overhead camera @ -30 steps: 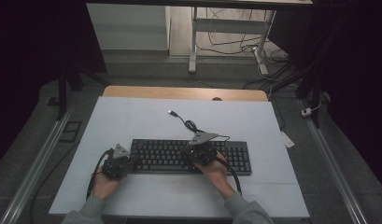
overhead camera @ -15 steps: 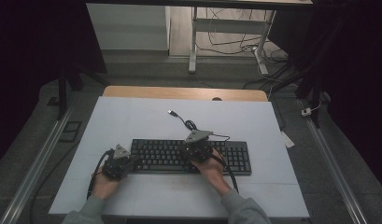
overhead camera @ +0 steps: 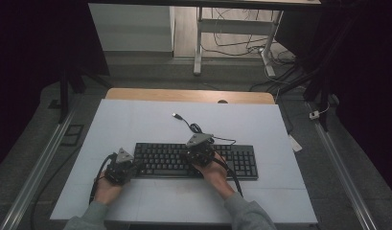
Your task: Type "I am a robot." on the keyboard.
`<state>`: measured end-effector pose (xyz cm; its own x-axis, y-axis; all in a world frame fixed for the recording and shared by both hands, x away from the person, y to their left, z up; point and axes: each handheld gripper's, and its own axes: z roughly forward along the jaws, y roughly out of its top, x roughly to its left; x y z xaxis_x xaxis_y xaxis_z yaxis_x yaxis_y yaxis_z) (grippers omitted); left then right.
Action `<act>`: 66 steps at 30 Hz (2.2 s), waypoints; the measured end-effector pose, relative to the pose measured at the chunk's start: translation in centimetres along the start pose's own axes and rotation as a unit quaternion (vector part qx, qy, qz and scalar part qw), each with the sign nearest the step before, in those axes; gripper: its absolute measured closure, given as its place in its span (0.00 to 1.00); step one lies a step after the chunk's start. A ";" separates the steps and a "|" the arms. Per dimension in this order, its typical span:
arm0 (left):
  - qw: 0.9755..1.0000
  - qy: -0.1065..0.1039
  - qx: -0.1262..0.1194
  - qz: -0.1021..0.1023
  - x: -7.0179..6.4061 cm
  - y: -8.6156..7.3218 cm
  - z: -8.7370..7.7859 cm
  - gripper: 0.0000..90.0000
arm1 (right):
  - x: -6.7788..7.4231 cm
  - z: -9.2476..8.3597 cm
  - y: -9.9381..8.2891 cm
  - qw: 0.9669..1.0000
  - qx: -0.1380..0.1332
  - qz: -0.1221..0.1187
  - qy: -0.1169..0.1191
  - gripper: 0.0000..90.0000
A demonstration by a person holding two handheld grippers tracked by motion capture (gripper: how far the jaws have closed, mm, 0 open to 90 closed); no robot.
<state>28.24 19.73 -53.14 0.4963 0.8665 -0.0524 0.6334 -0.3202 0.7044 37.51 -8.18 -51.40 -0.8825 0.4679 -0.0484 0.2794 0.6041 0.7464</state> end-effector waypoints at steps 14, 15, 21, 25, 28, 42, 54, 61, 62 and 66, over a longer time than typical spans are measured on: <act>1.000 -0.002 -0.001 -0.002 0.0 0.0 0.0 0.98 | -0.1 0.2 -0.1 1.000 0.014 -0.004 -0.003 0.99; 1.000 -0.002 -0.001 -0.002 0.1 0.0 0.0 0.98 | -0.1 0.3 -0.2 1.000 0.012 -0.004 -0.002 0.99; 1.000 -0.002 -0.001 -0.002 0.1 0.0 0.0 0.98 | 0.0 -0.3 0.0 1.000 -0.009 -0.001 -0.003 1.00; 1.000 -0.002 -0.001 -0.003 0.1 0.0 0.0 0.98 | -0.2 -0.8 0.1 1.000 -0.020 0.005 0.002 0.99; 1.000 -0.001 -0.005 -0.003 0.1 0.0 -0.1 0.98 | -0.3 -1.0 0.1 0.999 -0.027 0.008 0.015 0.88; 0.999 -0.009 -0.051 -0.017 0.0 0.2 -1.1 0.58 | -0.7 -2.4 -0.4 0.999 -0.038 0.019 0.023 0.57; 0.999 -0.014 -0.048 -0.021 -0.1 0.4 -1.4 0.39 | -0.9 -3.6 -1.1 0.998 -0.042 0.031 0.024 0.42; 0.998 -0.019 -0.049 -0.020 -0.1 0.4 -1.5 0.38 | -1.1 -4.9 -2.3 0.998 -0.039 0.042 0.021 0.41; 0.998 -0.019 -0.049 -0.019 -0.1 0.4 -1.5 0.38 | -1.1 -5.0 -2.4 0.998 -0.038 0.041 0.019 0.41; 0.998 -0.016 -0.049 -0.020 0.1 0.4 -1.6 0.39 | -1.1 -5.7 -3.0 0.998 -0.040 0.042 0.011 0.41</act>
<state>27.54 20.28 -51.76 0.4913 0.8648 -0.1037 0.5925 -0.2445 0.7676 35.47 -14.23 -49.80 -0.8653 0.5003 0.0298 0.3221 0.5096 0.7978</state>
